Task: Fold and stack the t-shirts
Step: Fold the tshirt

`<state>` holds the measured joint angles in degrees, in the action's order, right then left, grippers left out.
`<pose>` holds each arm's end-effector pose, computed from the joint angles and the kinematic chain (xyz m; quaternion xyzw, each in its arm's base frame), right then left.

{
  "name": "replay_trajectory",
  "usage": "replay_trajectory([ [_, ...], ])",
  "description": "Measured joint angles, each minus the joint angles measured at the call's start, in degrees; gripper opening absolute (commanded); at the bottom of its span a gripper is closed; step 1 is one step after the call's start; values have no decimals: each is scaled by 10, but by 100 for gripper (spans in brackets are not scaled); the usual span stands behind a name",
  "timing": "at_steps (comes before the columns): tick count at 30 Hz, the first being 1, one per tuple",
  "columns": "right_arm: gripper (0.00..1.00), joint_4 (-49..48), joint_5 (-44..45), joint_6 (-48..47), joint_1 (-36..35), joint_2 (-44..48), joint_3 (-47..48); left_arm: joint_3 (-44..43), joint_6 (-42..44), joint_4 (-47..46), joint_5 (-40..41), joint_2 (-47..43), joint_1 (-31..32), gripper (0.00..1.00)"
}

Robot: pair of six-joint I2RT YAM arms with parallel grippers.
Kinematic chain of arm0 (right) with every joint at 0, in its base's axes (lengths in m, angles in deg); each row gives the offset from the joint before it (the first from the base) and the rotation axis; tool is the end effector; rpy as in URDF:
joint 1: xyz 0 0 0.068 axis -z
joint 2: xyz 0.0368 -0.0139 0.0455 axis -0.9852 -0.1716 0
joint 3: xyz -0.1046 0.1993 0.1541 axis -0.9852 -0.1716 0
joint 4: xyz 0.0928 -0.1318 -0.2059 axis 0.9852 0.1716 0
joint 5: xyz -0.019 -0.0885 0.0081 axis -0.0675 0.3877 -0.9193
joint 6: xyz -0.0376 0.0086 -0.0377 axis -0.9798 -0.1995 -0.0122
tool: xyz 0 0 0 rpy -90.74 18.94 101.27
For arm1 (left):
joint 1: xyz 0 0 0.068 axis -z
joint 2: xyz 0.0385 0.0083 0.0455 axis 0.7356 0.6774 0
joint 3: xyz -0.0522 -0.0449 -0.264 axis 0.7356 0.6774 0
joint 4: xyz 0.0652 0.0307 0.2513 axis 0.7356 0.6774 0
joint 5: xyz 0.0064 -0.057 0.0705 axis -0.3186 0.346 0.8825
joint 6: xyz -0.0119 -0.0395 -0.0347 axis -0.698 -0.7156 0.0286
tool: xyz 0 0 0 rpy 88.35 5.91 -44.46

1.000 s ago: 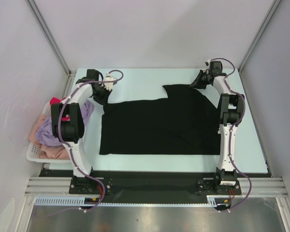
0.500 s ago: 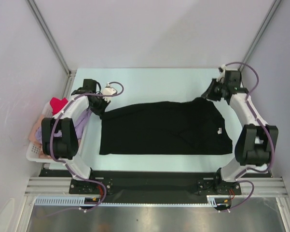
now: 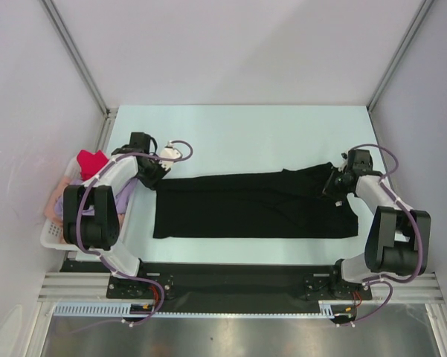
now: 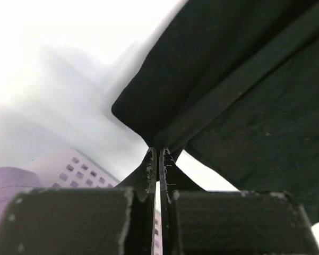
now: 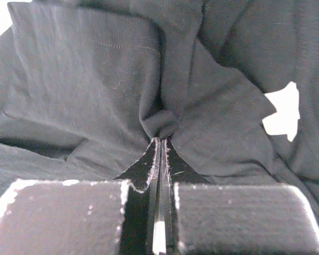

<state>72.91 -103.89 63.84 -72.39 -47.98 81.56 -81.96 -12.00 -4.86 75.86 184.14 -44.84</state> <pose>0.2751 -0.0277 0.1889 0.1657 0.9485 0.1489 0.2254 0.3204 -0.0207 0.2006 0.4027 0.8930 -0.0218 0.2000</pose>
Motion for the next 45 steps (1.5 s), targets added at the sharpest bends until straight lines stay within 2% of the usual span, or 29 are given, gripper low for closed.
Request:
replay_trajectory([
  [7,0,9,2,10,7,64,-10,-8,10,-10,17,3,1,0],
  [12,0,6,2,26,6,78,-54,-10,16,-15,22,5,3,0],
  [13,1,6,2,31,6,78,-63,-10,17,-14,22,6,4,0],
  [14,5,6,2,36,6,78,-73,-10,21,-14,22,7,4,1],
  [15,19,5,3,41,6,77,-81,-9,24,-13,22,7,5,6],
  [16,29,5,4,48,7,75,-87,-9,27,-10,22,7,5,28],
  [18,41,5,8,53,8,71,-89,-9,43,3,19,8,6,48],
  [19,42,5,10,56,10,70,-89,-10,49,17,17,9,6,54],
  [22,43,7,23,63,19,77,-89,-28,63,69,1,9,6,57],
  [26,44,14,40,66,41,122,-83,-96,91,151,-40,8,5,60],
  [30,52,4,50,71,57,149,-59,-135,71,143,-51,-4,6,64],
  [34,52,-41,41,73,72,105,-26,-154,16,97,-14,28,12,64],
  [37,45,-81,25,72,76,27,9,-160,-19,46,24,80,16,68],
  [43,40,-154,-10,73,72,-92,43,-157,-43,-18,45,151,16,71],
  [44,29,-163,-15,74,70,-102,43,-156,-43,-25,43,155,17,71],
  [45,23,-171,-19,73,69,-111,44,-156,-43,-32,40,158,17,71],
])
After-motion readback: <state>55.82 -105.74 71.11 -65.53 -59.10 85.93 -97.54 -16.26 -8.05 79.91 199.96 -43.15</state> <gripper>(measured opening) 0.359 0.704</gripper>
